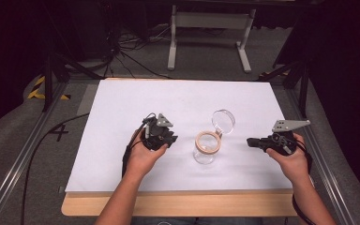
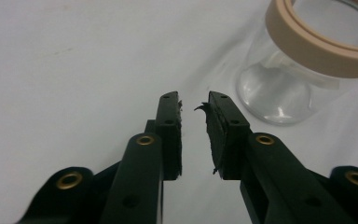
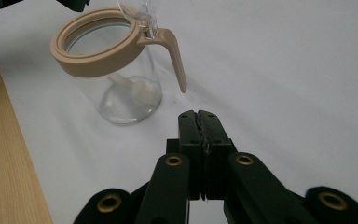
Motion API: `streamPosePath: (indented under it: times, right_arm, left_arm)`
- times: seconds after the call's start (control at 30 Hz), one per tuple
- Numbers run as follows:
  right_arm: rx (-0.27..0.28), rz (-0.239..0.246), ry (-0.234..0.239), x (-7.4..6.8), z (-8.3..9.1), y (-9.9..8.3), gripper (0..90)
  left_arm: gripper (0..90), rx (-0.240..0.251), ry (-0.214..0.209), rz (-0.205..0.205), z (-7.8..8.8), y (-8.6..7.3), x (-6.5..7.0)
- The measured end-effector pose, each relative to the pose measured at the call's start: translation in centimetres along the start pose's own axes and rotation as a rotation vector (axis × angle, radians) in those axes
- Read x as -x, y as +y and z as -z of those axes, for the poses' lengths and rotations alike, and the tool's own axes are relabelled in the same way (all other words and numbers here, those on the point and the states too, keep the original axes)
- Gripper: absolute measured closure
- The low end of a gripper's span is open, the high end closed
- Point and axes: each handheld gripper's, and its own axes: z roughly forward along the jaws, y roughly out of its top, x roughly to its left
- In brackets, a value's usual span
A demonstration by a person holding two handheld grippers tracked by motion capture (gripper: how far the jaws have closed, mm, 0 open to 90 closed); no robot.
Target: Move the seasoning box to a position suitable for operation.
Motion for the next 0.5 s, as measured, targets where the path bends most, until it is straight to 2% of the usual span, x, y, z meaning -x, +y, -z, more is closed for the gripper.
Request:
streamPosePath:
  times: [0.07,0.17,0.3,0.37,0.5]
  right_arm:
    - [0.004,-0.007,-0.005,-0.1,0.4,-0.2,89.1]
    - [0.006,-0.006,-0.011,-0.3,0.8,-0.5,89.1]
    - [0.006,-0.008,-0.012,-0.5,1.0,-0.8,89.1]
    - [0.001,-0.004,-0.016,-0.7,1.0,-0.9,89.1]
    - [-0.007,-0.005,-0.018,-0.9,1.2,-1.2,89.0]
  left_arm:
    - [79.7,0.009,-0.048,0.008,-0.5,0.2,0.1]
    - [79.7,0.020,-0.045,-0.002,-1.2,0.1,0.3]
    - [80.7,0.044,-0.084,0.021,-1.9,0.0,0.4]
    - [82.2,0.044,-0.078,0.022,-2.5,0.1,0.7]
    - [83.5,0.034,-0.109,0.031,-3.8,0.1,0.9]
